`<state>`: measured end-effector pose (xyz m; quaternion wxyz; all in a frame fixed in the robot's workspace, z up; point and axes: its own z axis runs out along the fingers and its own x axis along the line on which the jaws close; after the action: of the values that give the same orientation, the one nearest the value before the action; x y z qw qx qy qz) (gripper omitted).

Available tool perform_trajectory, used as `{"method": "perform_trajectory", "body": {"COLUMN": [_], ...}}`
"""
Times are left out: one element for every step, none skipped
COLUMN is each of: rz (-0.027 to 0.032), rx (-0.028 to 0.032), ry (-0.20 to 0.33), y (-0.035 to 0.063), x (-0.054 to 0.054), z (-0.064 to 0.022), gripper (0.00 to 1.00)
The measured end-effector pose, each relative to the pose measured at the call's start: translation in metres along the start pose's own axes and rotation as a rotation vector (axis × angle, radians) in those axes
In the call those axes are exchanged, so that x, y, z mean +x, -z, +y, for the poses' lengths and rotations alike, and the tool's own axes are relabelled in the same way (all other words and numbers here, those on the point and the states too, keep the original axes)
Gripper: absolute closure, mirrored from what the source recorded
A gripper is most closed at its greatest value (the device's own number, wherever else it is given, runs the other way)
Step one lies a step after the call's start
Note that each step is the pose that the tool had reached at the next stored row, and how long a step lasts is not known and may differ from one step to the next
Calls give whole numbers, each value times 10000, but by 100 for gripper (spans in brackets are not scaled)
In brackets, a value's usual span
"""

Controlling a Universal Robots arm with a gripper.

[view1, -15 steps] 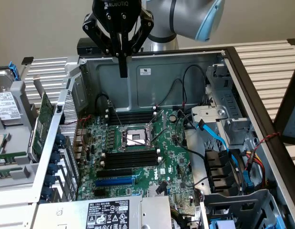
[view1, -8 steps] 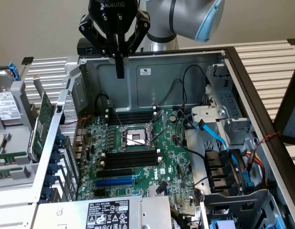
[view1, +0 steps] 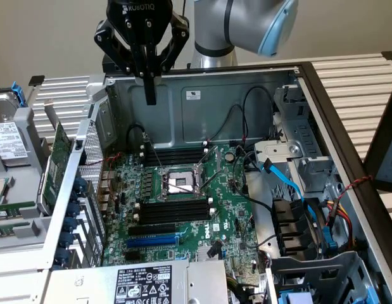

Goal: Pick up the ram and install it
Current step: 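Reach for the ram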

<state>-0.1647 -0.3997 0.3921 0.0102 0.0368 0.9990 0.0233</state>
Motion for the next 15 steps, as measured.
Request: {"method": "perform_trajectory", "body": {"rz": [4,5,5,6,5,6,5,5,6,6,5,5,6,7,13], "rx": [-1,-2,-2,-2,-2,-2,-3,-3,-2,-2,-2,-3,-2,-2,-2], "ry": [-1,0,-1,0,0,0,-1,0,0,0,-1,0,1,0,-1], "y": [1,0,0,1,2,2,3,4,5,6,7,8,9,10,11], "x": [19,38,67,106,151,196,241,285,332,378,423,468,515,560,606], "z": [-1,-3,-5,-8,-11,-15,-18,-21,-24,-28,-31,-34,-38,-41,-45], "gripper": [89,89,89,89,89,89,89,89,89,89,89,89,89,89,89]}}
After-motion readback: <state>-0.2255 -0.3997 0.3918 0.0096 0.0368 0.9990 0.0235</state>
